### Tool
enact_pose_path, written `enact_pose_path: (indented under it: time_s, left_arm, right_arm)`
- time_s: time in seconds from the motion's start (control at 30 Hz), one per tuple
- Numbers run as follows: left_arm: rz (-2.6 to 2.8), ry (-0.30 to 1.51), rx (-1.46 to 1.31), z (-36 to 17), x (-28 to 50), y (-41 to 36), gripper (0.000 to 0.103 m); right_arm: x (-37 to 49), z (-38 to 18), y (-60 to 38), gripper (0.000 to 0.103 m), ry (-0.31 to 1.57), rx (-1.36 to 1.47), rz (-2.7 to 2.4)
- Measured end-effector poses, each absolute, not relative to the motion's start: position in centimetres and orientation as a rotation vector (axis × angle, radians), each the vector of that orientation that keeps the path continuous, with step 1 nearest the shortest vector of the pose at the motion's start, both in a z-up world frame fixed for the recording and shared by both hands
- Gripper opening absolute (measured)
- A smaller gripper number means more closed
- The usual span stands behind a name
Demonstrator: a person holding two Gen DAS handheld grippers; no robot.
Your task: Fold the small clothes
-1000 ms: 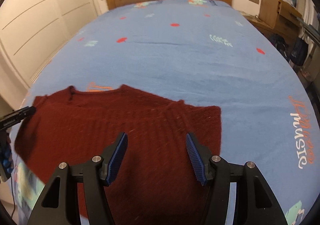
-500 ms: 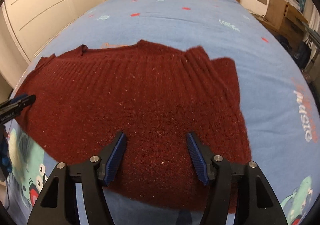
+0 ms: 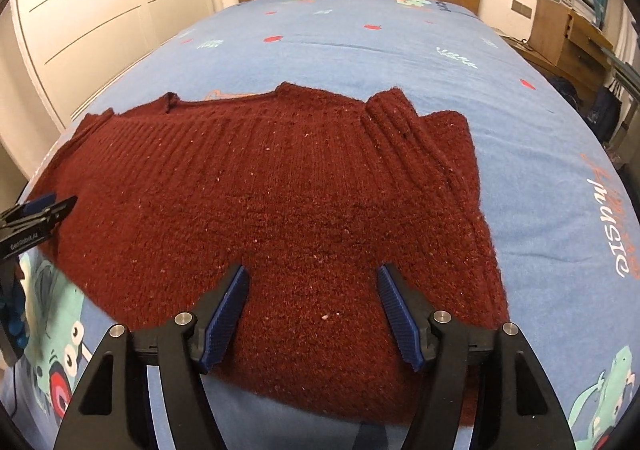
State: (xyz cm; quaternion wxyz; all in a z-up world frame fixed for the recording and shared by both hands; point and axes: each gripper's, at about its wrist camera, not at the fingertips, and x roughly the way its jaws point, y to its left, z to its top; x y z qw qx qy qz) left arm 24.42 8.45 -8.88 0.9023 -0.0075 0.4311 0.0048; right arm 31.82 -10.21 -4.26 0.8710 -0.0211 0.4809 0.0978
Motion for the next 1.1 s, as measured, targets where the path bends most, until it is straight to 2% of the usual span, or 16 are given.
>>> enact_pose_path:
  time_s: [0.47,0.63,0.83,1.1]
  left_arm:
    - [0.014,0.912,-0.006,-8.8,24.7,8.4,0.075]
    - [0.047,0.877,-0.011,-7.3,23.7,9.1,0.075]
    - [0.046,0.933,-0.014,-8.6,22.4,9.6,0.075]
    - [0.018,0.951,-0.255,-6.5,20.5,11.7,0.075]
  right_arm:
    - [30.1,-3.6,-10.6,0.069,1.056,-0.052,0.188]
    - [30.2,-2.0,-10.1,0.069,1.010,-0.065,0.181]
    - [30.4,-3.9,-10.9,0.069,1.063,-0.034,0.163]
    - [27.8,-2.9,-12.6,0.069,1.065,0.024,0.131]
